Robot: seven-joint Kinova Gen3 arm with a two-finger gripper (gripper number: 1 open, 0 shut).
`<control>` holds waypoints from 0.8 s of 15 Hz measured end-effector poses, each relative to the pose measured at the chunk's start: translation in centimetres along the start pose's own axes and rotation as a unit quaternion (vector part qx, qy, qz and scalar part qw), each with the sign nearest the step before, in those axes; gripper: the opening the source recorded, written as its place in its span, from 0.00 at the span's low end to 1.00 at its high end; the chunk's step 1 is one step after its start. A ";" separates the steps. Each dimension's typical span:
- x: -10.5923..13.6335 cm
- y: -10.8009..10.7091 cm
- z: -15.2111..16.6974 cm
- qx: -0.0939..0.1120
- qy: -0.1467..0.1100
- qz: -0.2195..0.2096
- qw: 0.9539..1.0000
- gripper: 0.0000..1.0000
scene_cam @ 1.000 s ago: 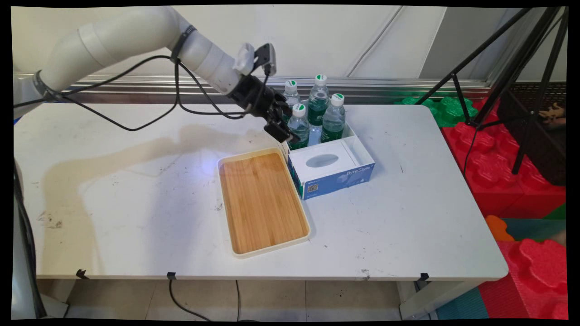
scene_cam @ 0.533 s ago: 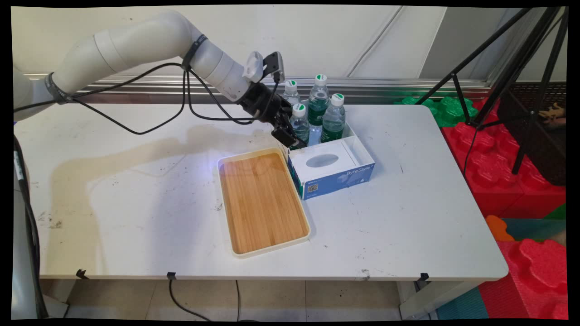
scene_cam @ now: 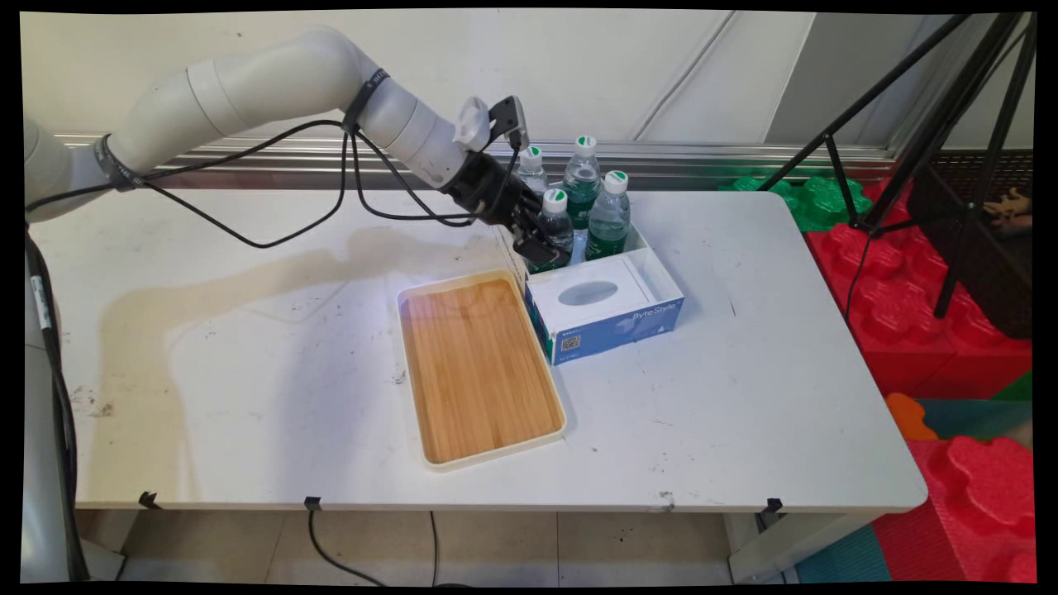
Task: Place the picked object on the tray
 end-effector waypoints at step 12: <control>0.5 0.0 -4.8 0.004 0.036 -0.009 0.999 0.00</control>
